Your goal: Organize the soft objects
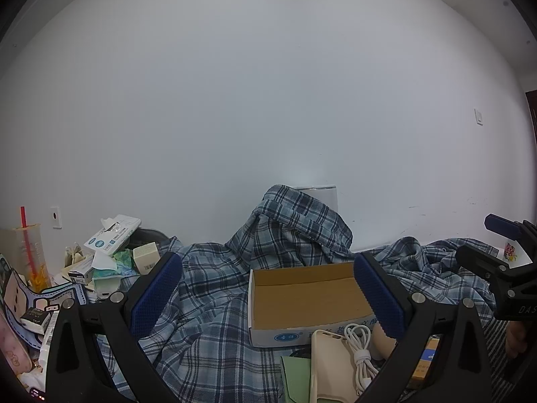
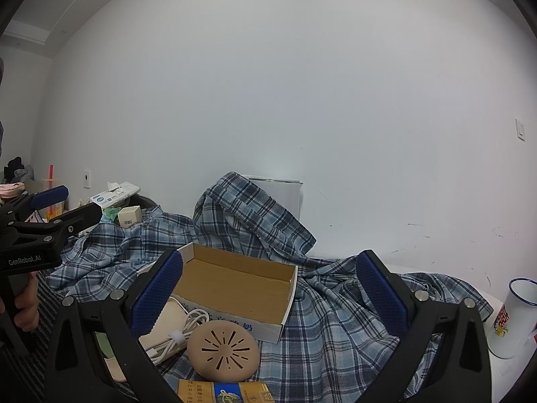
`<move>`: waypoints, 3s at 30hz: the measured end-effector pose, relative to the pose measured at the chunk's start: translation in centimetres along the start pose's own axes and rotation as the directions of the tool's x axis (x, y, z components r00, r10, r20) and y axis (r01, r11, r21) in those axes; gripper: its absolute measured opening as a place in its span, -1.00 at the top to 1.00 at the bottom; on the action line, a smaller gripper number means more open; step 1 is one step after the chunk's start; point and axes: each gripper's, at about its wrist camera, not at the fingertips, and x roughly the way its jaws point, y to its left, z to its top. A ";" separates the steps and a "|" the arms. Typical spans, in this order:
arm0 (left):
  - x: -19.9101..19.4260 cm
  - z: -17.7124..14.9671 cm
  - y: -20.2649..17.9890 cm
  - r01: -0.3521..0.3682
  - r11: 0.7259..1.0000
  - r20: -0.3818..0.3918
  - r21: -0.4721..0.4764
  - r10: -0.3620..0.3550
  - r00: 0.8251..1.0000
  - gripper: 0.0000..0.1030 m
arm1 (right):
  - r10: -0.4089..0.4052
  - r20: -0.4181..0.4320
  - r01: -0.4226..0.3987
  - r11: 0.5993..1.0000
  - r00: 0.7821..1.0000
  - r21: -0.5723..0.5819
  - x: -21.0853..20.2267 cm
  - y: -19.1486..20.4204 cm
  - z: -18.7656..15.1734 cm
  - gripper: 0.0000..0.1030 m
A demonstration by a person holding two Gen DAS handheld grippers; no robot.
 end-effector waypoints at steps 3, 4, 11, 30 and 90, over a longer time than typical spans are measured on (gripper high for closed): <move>0.1 0.0 0.0 0.001 1.000 0.000 0.001 -0.001 1.000 -1.00 | -0.001 -0.001 0.001 1.000 1.000 -0.001 0.0 0.0 0.1 -0.99; 0.1 0.0 0.0 0.001 1.000 0.000 0.001 -0.001 1.000 -1.00 | -0.001 -0.001 0.001 1.000 1.000 0.000 0.0 0.0 0.1 -1.00; 0.1 0.0 0.0 0.001 1.000 0.000 0.001 -0.001 1.000 -1.00 | -0.001 -0.003 0.001 1.000 1.000 0.000 0.0 -0.1 0.1 -1.00; 0.1 -0.1 0.1 0.001 1.000 -0.007 -0.002 -0.001 1.000 -1.00 | 0.000 -0.008 0.000 1.000 1.000 0.001 0.1 0.0 -0.2 -0.99; 2.2 -0.4 -0.1 0.078 0.995 -0.320 0.060 -0.055 0.946 -1.00 | 0.259 -0.495 -0.237 0.966 0.829 0.107 7.7 -0.3 0.4 -0.94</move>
